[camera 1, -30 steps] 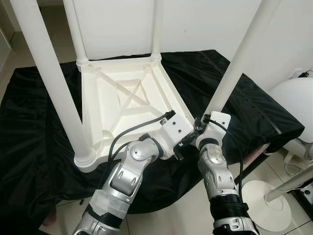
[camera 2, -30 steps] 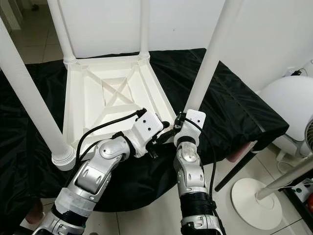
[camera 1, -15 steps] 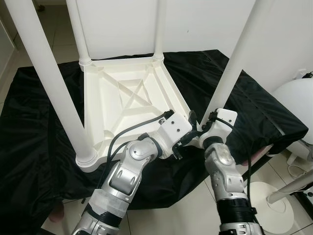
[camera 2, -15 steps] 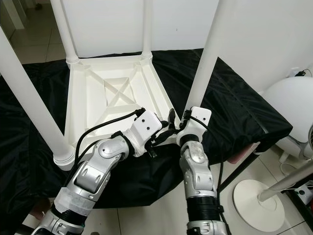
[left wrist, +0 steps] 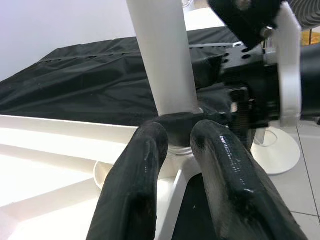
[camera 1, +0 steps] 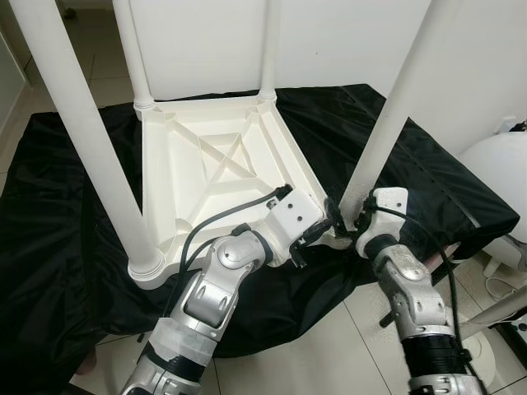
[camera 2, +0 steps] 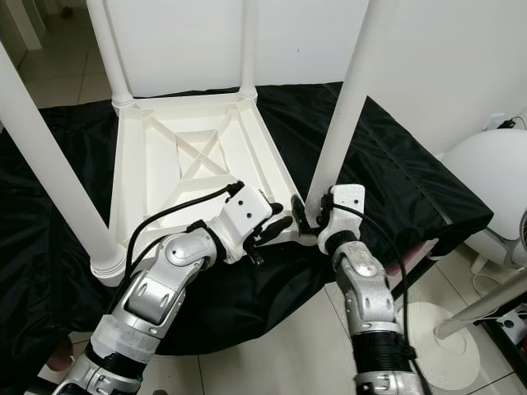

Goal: Building children table

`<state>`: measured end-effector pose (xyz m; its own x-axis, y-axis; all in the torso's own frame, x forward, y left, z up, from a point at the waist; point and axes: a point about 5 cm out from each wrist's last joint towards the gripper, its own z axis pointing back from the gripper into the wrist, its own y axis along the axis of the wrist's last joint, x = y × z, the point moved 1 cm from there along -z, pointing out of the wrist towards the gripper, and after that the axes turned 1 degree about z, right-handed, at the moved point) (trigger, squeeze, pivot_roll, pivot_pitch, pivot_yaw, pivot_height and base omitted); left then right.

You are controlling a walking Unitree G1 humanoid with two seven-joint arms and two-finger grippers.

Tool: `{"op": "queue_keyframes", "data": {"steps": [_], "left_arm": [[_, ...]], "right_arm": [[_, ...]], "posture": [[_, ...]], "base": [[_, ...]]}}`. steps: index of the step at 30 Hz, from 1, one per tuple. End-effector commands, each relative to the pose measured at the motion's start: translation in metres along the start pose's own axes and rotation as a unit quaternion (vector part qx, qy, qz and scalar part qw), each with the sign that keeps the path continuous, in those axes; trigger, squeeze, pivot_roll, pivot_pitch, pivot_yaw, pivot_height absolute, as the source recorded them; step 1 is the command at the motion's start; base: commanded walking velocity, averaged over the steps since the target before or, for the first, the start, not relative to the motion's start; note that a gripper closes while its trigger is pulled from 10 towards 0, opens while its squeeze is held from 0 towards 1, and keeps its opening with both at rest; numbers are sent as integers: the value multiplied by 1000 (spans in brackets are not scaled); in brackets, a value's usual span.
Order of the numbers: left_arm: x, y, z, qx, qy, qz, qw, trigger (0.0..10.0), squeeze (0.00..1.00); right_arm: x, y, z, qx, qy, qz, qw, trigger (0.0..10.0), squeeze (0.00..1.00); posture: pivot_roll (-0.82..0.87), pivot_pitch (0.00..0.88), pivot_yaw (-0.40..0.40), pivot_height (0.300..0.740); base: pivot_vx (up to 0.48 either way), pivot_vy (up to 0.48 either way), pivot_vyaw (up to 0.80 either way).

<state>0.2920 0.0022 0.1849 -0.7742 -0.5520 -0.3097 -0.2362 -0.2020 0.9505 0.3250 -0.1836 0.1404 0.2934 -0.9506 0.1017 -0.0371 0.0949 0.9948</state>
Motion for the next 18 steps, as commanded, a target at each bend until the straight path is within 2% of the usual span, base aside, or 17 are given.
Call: {"op": "queue_keyframes", "data": {"steps": [1,7,10,16,17,18], "left_arm": [[-4,2,-1,0,32,-1,999,10000,0],[-3,3,-2,3,24,-1,1000,10000,0],[1,2,-1,2,8,-2,1000,10000,0],[4,-4,2,-4,2,6,1000,10000,0],[6,-6,3,-6,1,9,1000,10000,0],[8,-9,4,-10,-3,9,1000,10000,0]], "right_arm": [[1,-1,-1,-1,33,22,999,10000,0],[9,2,-6,0,76,49,996,10000,0],[15,9,-13,6,94,63,994,10000,0],[15,17,-21,12,131,74,988,10000,0],[14,18,-23,11,145,73,987,9373,0],[13,17,-25,7,158,78,984,4980,0]], "posture": [[-65,14,-21,740],[-65,17,-15,740],[-61,19,-16,740],[-59,20,-19,740],[-52,21,-28,740],[-47,22,-32,740]], "base": [[0,0,0],[0,0,0],[0,0,0],[0,0,0],[0,0,0],[0,0,0]]}}
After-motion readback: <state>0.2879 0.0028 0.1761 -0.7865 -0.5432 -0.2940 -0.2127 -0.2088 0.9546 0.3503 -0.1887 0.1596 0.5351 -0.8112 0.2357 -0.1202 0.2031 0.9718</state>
